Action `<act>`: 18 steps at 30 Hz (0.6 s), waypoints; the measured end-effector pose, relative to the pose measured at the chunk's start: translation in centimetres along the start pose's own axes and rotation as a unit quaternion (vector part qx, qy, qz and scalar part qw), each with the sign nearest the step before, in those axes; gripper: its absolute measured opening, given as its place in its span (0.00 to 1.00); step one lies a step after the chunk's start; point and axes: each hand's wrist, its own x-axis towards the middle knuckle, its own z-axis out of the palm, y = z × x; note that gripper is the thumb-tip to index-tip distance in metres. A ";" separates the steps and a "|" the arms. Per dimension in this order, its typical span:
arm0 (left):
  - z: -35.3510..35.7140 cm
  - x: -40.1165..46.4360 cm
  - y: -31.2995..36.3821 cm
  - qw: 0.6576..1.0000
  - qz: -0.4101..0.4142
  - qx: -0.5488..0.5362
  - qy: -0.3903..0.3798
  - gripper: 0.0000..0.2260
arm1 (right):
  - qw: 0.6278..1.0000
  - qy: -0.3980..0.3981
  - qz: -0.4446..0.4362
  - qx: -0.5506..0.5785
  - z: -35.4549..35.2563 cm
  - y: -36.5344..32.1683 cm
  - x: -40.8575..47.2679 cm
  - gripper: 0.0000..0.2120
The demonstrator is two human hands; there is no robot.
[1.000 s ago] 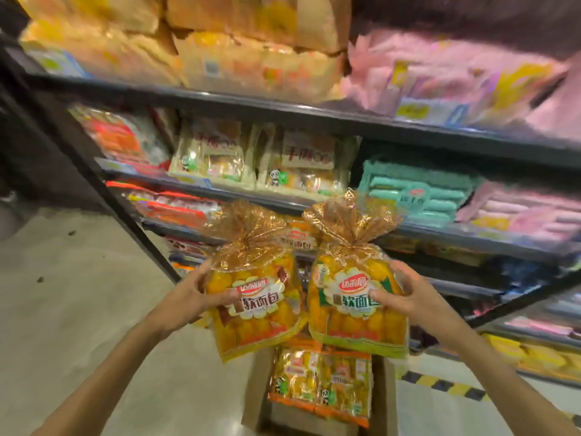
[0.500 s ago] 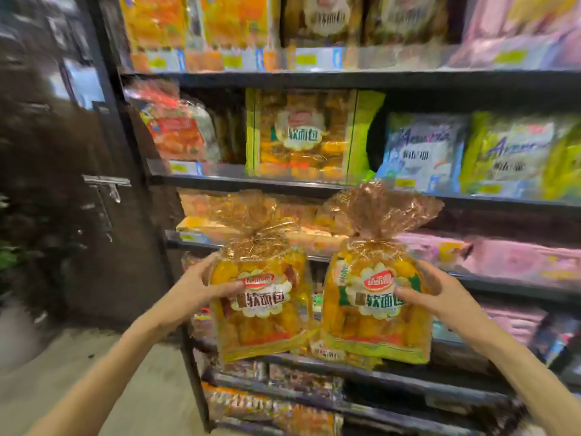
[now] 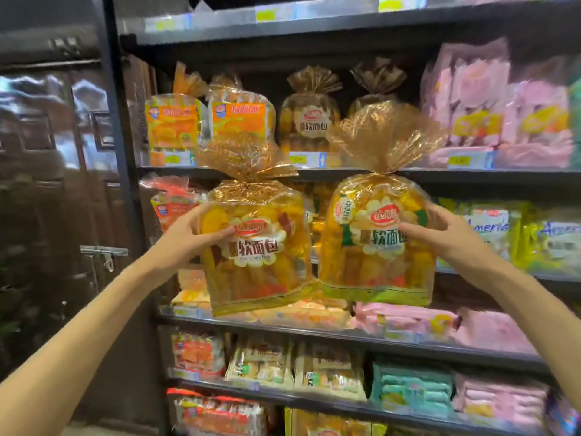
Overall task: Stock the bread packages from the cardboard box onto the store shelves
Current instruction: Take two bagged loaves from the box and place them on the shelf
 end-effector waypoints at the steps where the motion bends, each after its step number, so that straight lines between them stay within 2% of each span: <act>1: -0.2 1.3 0.6 1.000 0.010 0.004 0.006 0.15 | 1.000 0.005 -0.014 0.001 -0.6 -0.7 1.0 0.25; 3: -0.4 3.8 2.2 1.000 0.027 -0.003 0.011 0.15 | 0.999 0.011 -0.040 0.002 -1.7 -2.2 2.9 0.27; 7: -0.4 8.4 4.7 0.997 0.074 -0.035 0.010 0.27 | 0.998 0.005 -0.066 -0.016 -3.5 -5.1 6.1 0.27; 11: -0.2 12.9 6.8 0.992 0.122 -0.041 0.006 0.28 | 0.994 0.038 -0.091 -0.039 -5.0 -7.4 8.7 0.23; 16: -0.5 17.6 8.3 0.983 0.183 -0.035 -0.005 0.20 | 0.989 0.074 -0.121 -0.051 -6.0 -9.4 11.5 0.28; 18: -1.0 19.5 8.7 0.978 0.207 -0.027 0.002 0.22 | 0.987 0.089 -0.126 -0.052 -6.3 -9.9 12.5 0.32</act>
